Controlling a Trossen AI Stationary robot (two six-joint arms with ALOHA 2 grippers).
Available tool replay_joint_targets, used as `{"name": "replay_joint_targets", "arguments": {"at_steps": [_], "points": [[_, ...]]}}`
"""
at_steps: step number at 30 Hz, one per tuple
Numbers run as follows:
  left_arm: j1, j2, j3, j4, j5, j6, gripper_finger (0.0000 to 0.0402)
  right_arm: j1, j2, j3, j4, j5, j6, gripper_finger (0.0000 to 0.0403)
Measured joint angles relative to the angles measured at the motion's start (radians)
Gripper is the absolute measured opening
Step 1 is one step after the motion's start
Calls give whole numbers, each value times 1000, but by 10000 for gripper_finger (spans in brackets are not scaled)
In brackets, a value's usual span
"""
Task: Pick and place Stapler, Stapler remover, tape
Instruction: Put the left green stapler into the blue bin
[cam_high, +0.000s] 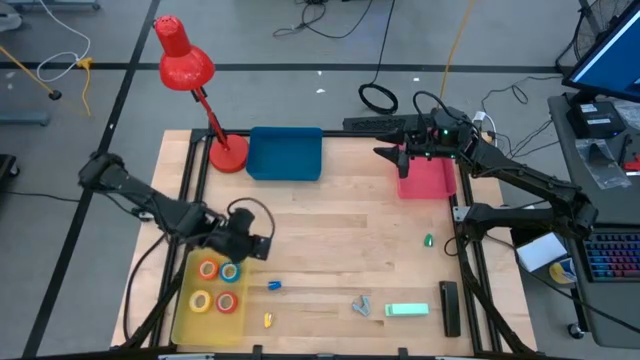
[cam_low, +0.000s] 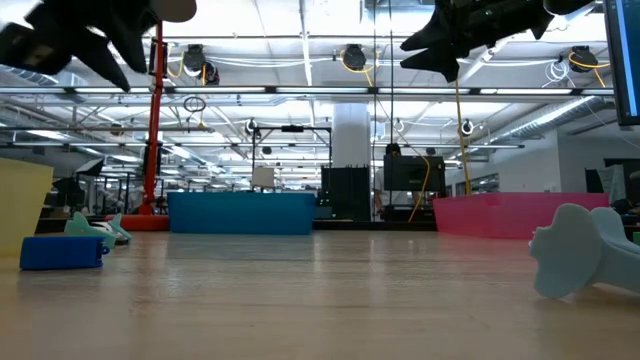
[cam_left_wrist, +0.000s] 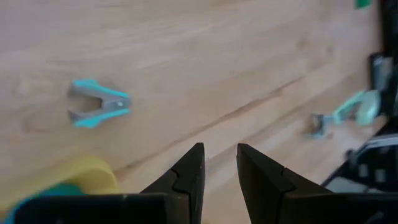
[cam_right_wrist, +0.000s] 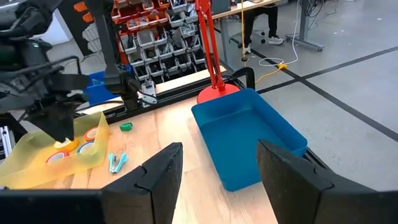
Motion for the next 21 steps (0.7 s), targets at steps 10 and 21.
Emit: {"name": "replay_joint_targets", "arguments": {"at_steps": [10, 21], "points": [[180, -4, 0, -515, 272, -79, 94, 0, 0, 0, -4, 1, 0, 196], [275, -4, 0, -691, 298, 52, 95, 0, 0, 0, -3, 2, 0, 196]]}}
